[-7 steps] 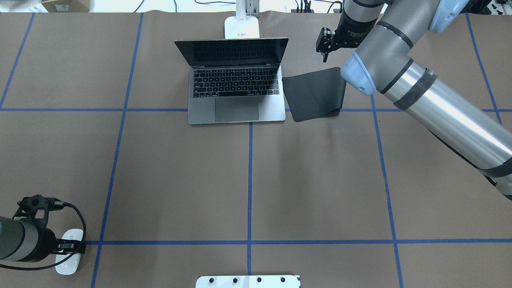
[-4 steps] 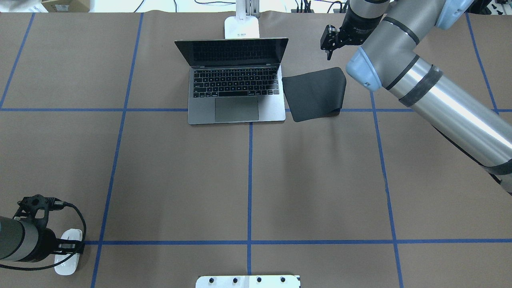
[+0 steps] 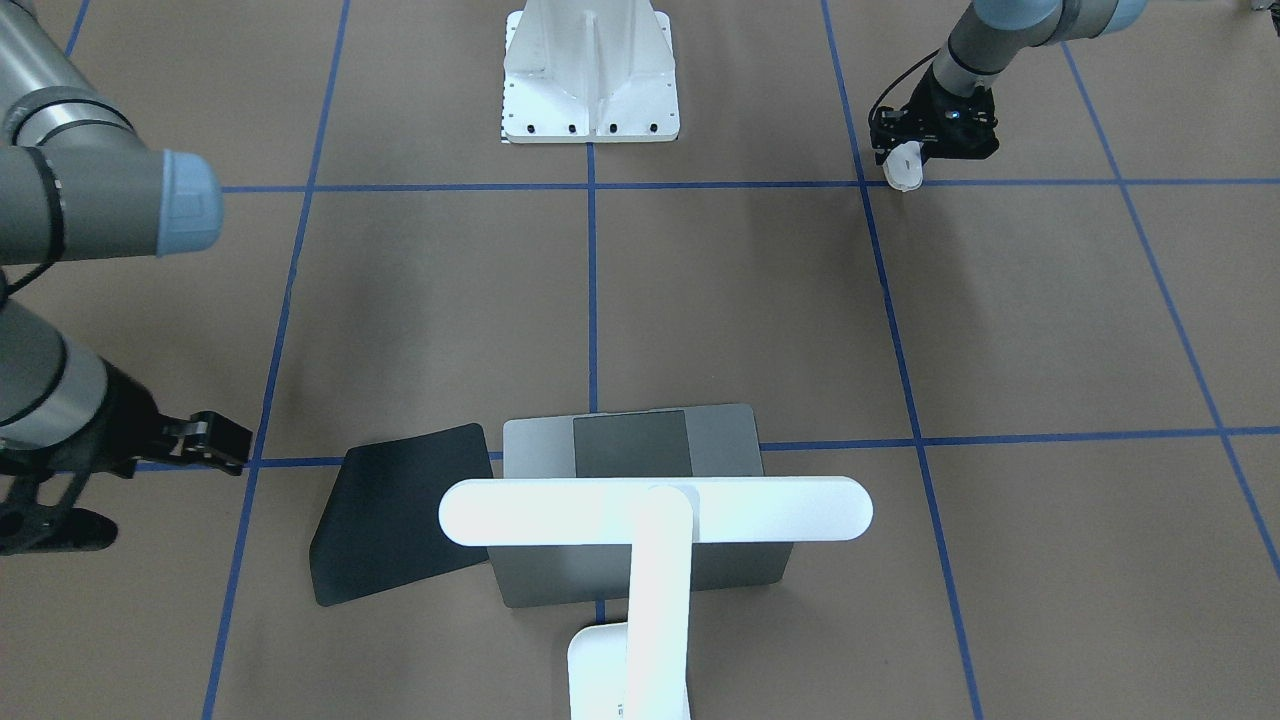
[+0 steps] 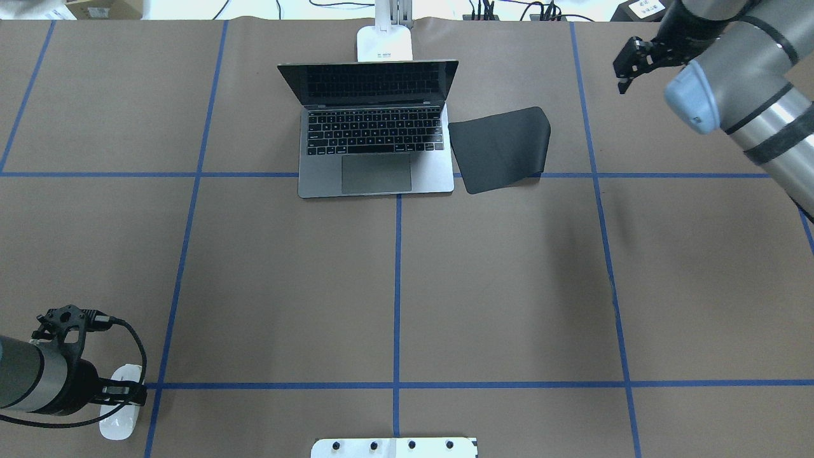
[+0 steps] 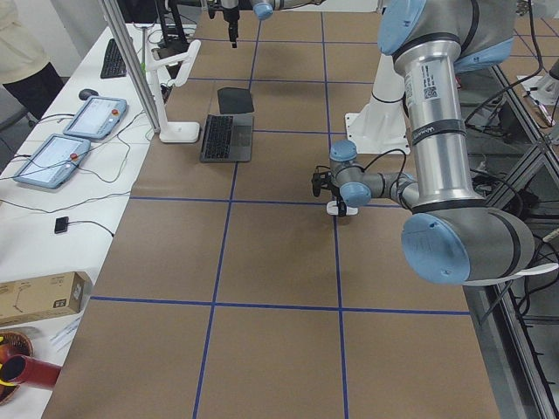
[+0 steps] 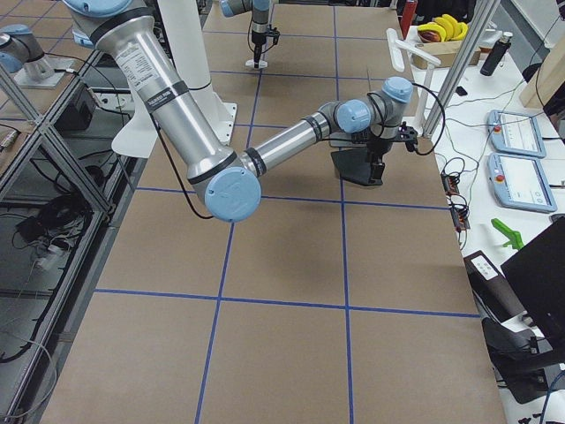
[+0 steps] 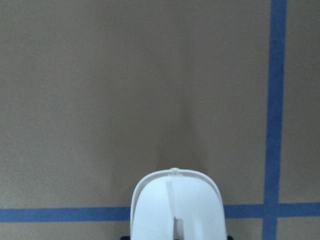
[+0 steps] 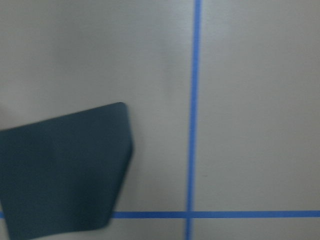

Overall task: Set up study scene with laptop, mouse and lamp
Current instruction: 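Release the mouse pad and withdraw the right arm while the left gripper grasps the mouse, then carry the white mouse with the left gripper onto the mouse pad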

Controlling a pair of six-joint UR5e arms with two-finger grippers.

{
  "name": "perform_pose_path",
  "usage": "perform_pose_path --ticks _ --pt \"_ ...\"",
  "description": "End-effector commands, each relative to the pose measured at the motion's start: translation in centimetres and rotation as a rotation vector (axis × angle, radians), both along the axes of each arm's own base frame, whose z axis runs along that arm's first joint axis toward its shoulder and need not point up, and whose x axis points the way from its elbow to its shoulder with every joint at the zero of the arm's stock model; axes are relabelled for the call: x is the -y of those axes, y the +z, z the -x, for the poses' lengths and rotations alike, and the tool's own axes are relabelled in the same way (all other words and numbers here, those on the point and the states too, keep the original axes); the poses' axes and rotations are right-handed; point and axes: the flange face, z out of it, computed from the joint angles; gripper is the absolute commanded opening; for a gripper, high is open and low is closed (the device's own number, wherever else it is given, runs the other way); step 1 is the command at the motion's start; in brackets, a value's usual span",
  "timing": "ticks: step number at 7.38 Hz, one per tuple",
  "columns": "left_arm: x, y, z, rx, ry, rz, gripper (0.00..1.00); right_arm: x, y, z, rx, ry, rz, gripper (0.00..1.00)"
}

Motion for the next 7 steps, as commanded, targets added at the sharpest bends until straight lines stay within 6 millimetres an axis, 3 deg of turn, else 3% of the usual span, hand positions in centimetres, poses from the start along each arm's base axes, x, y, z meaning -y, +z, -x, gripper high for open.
perform_pose_path --ticks 1,2,4,5,7 --pt "1.9 -2.8 -1.4 -0.058 -0.028 -0.017 0.32 -2.6 7.7 -7.1 -0.030 -0.060 -0.030 1.00" --pt "2.8 -4.0 -2.5 -0.055 -0.039 -0.016 0.31 -3.6 11.0 -10.6 -0.042 -0.083 -0.040 1.00" --pt "6.5 -10.1 -5.3 -0.074 -0.090 -0.025 0.30 -6.7 17.4 -16.9 -0.049 -0.126 -0.047 1.00" --pt "7.9 -12.4 -6.1 -0.074 -0.100 -0.015 0.28 -7.9 19.4 -18.9 -0.032 -0.151 -0.055 1.00" --pt "10.3 -19.4 -8.9 -0.068 -0.117 -0.010 0.28 -10.8 23.0 -22.5 -0.033 -0.171 -0.057 1.00"
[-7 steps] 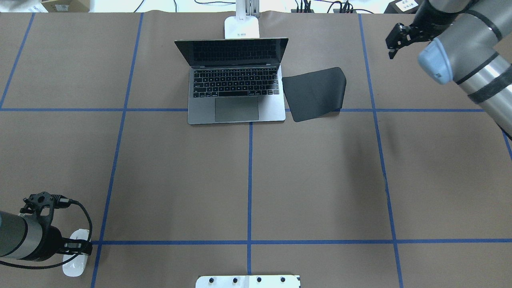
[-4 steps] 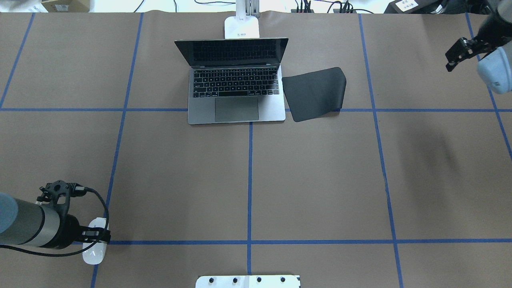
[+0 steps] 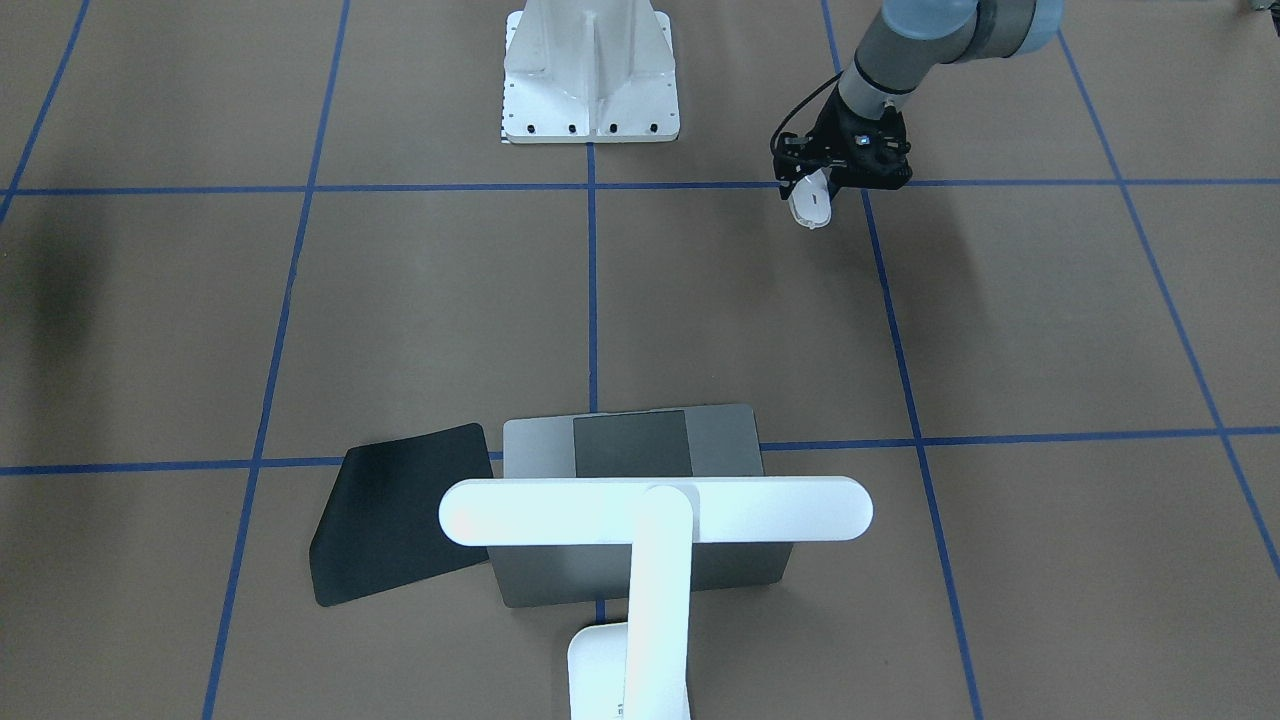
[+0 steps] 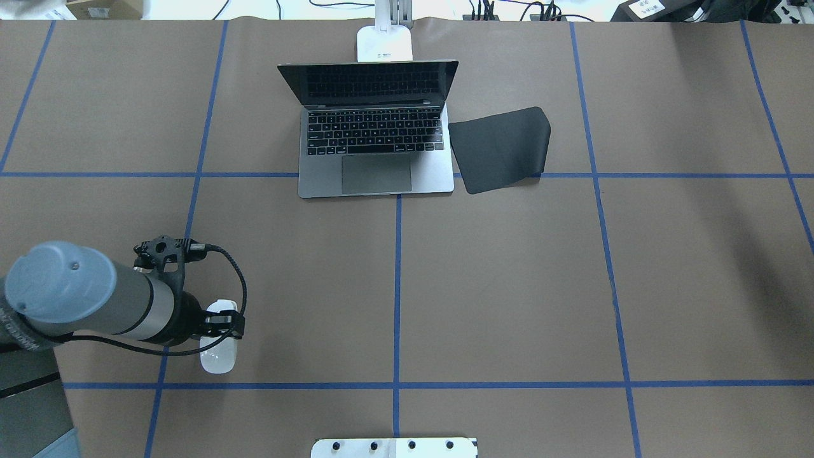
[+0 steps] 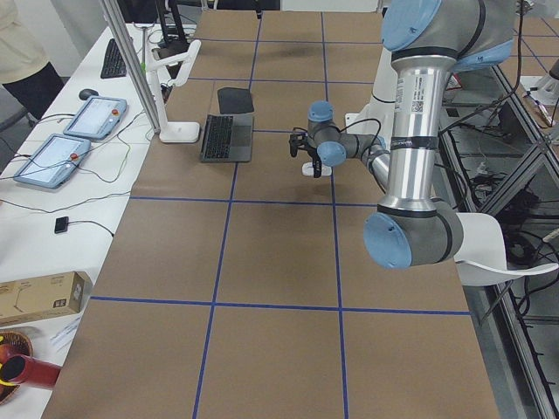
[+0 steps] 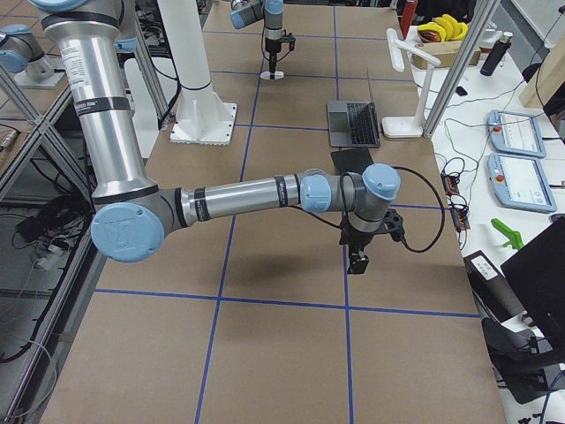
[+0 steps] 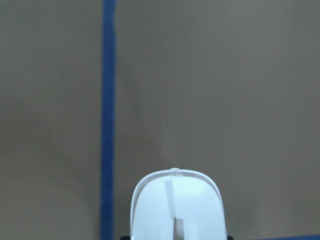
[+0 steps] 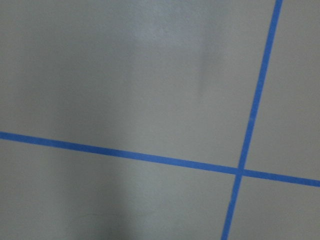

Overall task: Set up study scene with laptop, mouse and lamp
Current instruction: 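Carry the white mouse with the left gripper onto the mouse pad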

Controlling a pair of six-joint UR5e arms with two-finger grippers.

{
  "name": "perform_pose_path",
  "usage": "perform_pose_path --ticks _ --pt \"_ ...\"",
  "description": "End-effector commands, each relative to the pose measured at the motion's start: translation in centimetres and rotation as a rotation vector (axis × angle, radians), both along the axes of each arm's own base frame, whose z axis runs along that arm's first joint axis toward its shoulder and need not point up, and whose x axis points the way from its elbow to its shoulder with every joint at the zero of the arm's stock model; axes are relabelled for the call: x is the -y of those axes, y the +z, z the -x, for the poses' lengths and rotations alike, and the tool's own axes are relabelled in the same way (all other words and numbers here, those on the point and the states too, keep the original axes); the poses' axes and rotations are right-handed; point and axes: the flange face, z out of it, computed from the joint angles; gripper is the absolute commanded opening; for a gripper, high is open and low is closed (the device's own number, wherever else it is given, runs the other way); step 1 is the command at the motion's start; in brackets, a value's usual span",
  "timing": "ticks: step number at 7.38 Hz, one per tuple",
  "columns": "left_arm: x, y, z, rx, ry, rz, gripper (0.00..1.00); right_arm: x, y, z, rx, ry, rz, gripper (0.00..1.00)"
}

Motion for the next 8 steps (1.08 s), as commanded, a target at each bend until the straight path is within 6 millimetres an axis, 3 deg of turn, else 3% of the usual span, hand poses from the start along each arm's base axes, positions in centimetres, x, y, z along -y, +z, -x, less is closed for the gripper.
perform_pose_path --ticks 1,3,5,8 --pt "2.7 -7.9 -2.1 0.008 -0.029 0.004 0.28 -3.3 3.9 -3.3 0.004 -0.042 -0.009 1.00" --pt "5.7 -12.6 -2.8 -0.039 -0.076 -0.026 0.28 -4.5 4.8 -3.9 0.004 -0.055 -0.028 1.00" --pt "8.4 -16.7 -5.5 -0.061 -0.123 -0.067 0.27 -7.3 8.2 -4.3 -0.029 -0.045 -0.087 1.00" --pt "11.8 -21.9 -9.6 -0.065 -0.192 -0.109 0.27 -7.9 10.1 -4.6 -0.055 -0.045 -0.053 1.00"
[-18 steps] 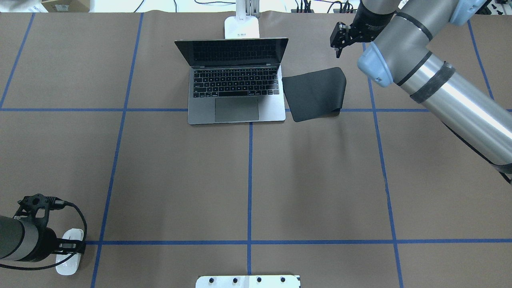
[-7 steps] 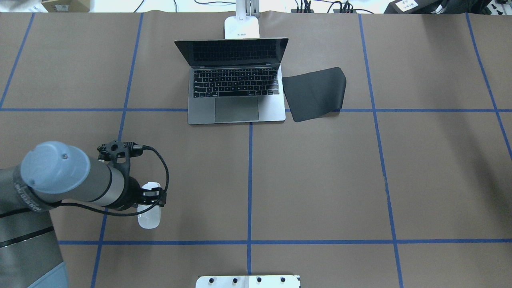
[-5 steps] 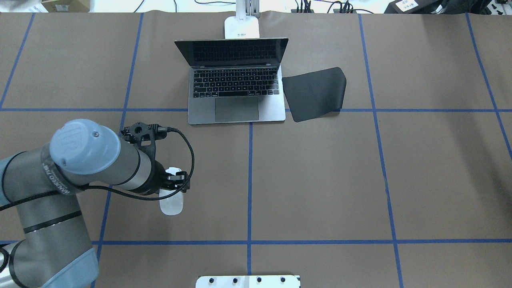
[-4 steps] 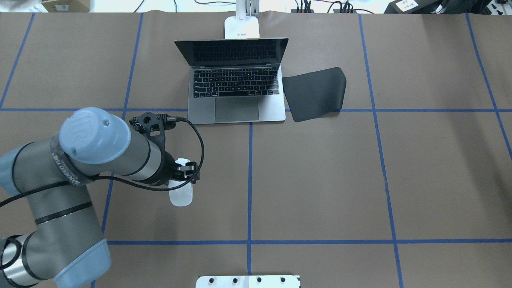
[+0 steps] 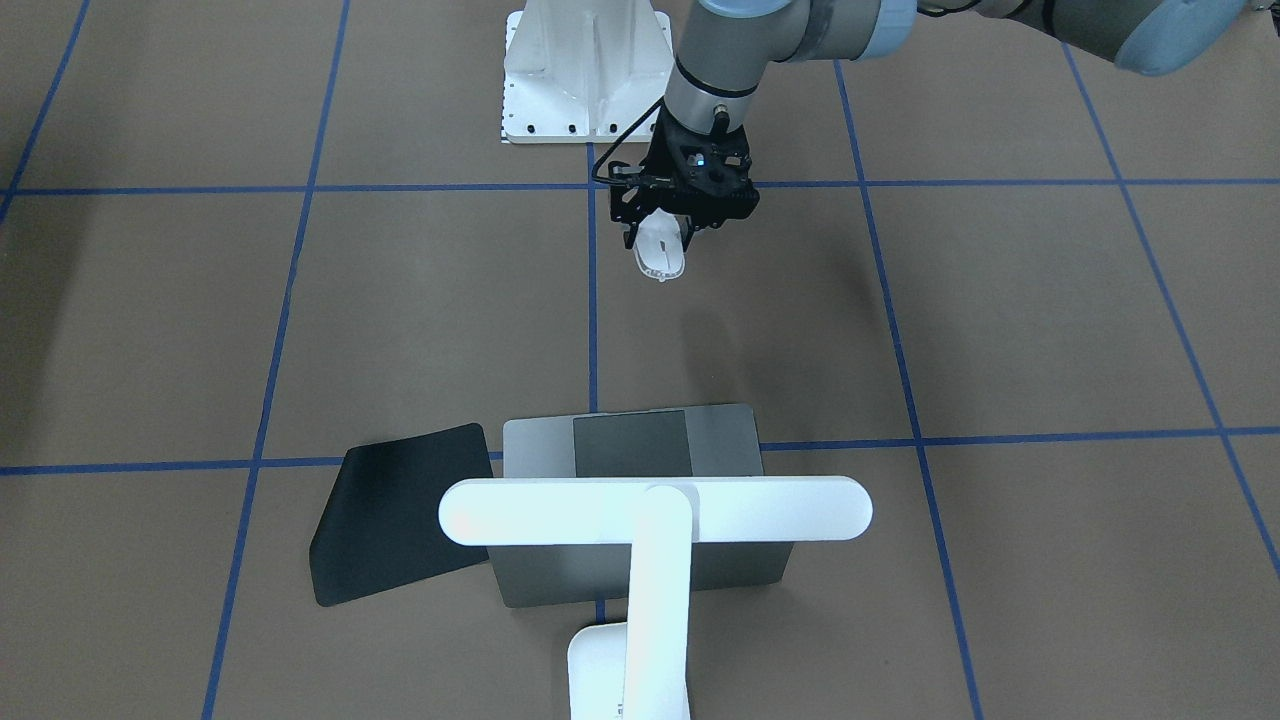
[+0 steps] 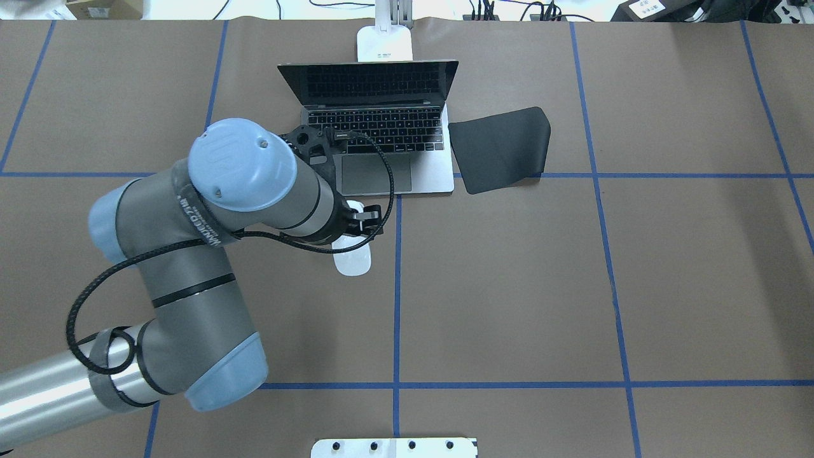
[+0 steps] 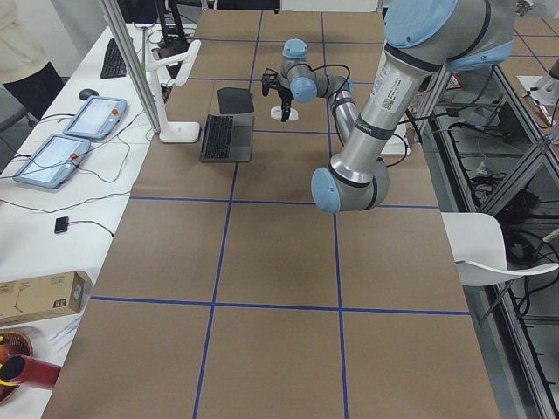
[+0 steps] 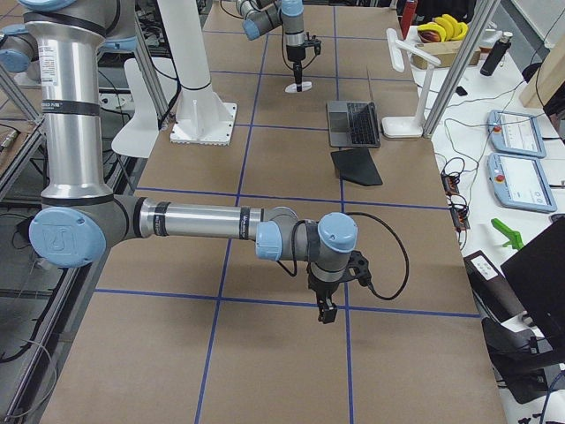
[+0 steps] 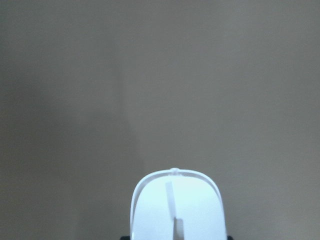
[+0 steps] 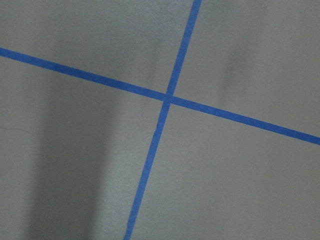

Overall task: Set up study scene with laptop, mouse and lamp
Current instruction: 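Carry the white mouse with the left gripper onto the mouse pad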

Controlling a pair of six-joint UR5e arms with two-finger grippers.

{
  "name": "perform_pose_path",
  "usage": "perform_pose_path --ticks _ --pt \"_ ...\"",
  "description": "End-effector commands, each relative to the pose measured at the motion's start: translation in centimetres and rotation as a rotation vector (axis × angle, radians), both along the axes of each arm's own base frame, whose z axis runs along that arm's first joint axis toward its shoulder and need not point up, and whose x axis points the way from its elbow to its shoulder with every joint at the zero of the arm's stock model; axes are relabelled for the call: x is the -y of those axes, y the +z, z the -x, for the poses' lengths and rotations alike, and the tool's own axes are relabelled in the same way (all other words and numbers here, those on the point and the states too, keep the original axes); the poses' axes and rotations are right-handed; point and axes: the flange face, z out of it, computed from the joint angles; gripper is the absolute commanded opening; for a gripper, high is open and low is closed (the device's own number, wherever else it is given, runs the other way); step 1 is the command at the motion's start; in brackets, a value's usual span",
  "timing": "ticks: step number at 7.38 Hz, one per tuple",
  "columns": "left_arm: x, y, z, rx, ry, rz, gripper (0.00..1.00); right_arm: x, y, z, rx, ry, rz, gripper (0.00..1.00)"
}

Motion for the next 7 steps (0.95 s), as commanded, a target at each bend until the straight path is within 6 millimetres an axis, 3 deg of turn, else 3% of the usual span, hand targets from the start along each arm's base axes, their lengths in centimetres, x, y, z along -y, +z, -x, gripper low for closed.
perform_pose_path --ticks 1,3,5,7 --pt "2.5 -3.0 -3.1 -0.011 -0.056 -0.035 0.27 -0.6 2.1 0.0 -0.003 0.002 0.040 1.00" --pt "5.2 -3.2 -6.5 0.002 -0.134 -0.041 0.27 -0.7 2.2 -0.1 -0.008 0.008 0.045 1.00" --pt "8.1 -7.3 -10.3 -0.028 -0.224 -0.044 0.27 -0.8 2.1 0.0 0.000 0.008 0.045 1.00" --pt "10.2 -8.9 -12.4 -0.067 -0.304 -0.069 0.27 -0.9 2.0 -0.1 -0.001 0.001 0.034 1.00"
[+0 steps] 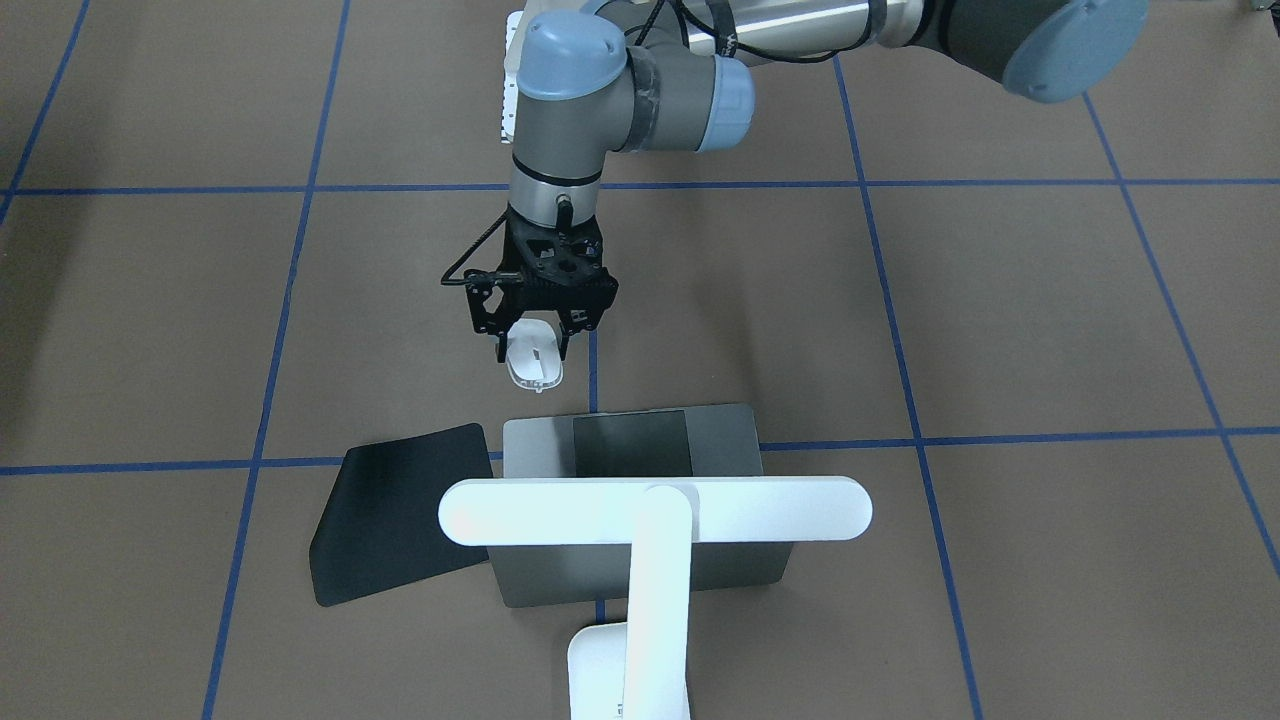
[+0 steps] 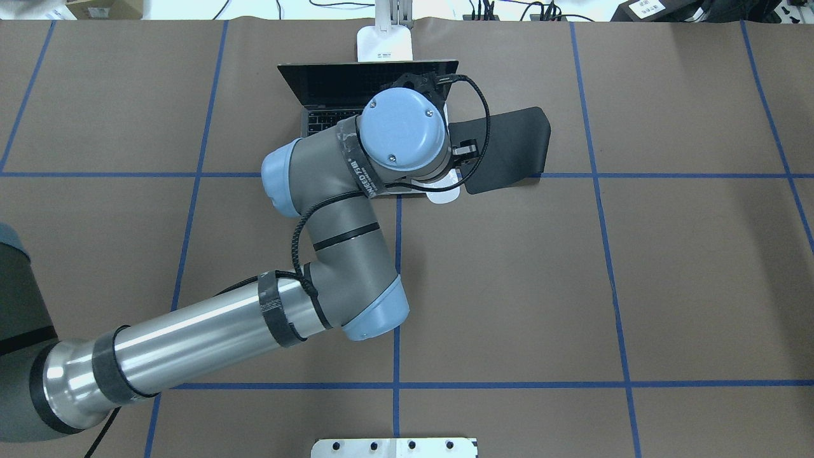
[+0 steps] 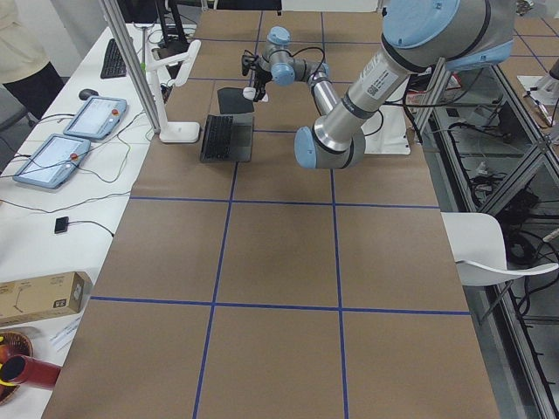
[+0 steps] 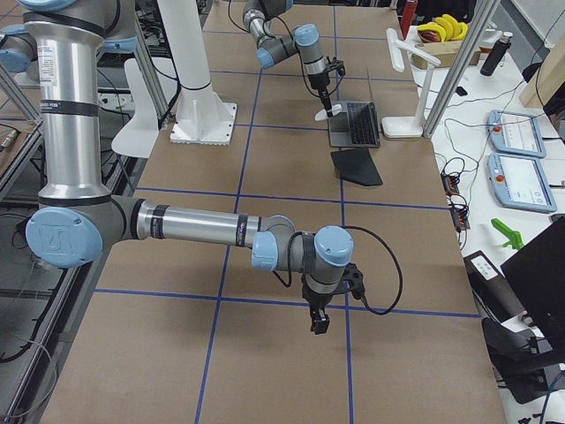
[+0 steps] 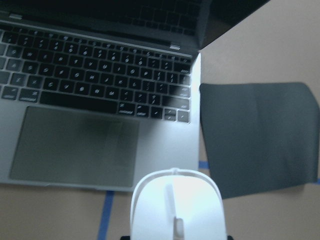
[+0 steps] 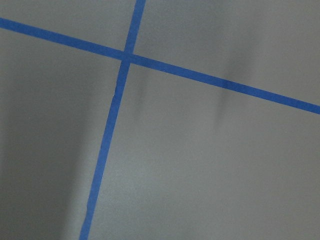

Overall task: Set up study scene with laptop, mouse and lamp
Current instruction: 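Carry the white mouse with the left gripper onto the mouse pad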

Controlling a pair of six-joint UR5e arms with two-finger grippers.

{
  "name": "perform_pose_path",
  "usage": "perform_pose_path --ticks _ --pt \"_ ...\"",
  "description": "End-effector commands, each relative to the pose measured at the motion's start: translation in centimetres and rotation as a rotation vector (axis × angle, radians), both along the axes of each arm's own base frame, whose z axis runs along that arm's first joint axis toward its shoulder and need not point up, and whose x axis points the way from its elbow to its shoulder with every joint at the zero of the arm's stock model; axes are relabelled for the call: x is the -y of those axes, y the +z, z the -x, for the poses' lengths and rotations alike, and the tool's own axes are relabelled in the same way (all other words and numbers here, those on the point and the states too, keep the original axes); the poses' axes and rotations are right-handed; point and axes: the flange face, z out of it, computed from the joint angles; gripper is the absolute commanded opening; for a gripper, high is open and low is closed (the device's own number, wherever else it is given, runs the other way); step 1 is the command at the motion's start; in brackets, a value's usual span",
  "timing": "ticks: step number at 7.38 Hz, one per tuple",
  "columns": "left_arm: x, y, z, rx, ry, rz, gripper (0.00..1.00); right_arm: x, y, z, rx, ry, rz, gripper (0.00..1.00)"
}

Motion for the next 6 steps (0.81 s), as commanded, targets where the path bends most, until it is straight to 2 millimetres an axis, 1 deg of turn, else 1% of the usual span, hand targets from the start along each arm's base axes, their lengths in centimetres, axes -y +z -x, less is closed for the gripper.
perform_pose_path --ticks 1,2,3,4,5,6 --pt "2.3 -2.4 -2.5 -0.031 -0.103 -0.024 0.27 0.1 -0.3 0.0 0.003 0.004 -0.017 1.00" --pt "2.8 -3.7 -3.5 -0.045 -0.150 -0.031 0.27 0.2 -0.3 0.0 0.005 0.008 -0.027 1.00" --pt "2.4 -4.4 -4.7 -0.030 -0.200 -0.055 0.27 0.2 -0.3 0.1 0.006 0.008 -0.027 1.00" --pt "2.1 -4.0 -6.0 -0.027 -0.233 -0.062 0.27 0.2 -0.3 0.1 0.011 0.008 -0.025 1.00" --pt "2.0 -4.2 -6.4 -0.021 -0.254 -0.076 0.37 0.2 -0.2 0.1 0.012 0.008 -0.023 1.00" --pt "2.1 -4.5 -6.4 -0.021 -0.257 -0.077 0.80 0.2 -0.1 0.1 0.014 0.008 -0.022 1.00"
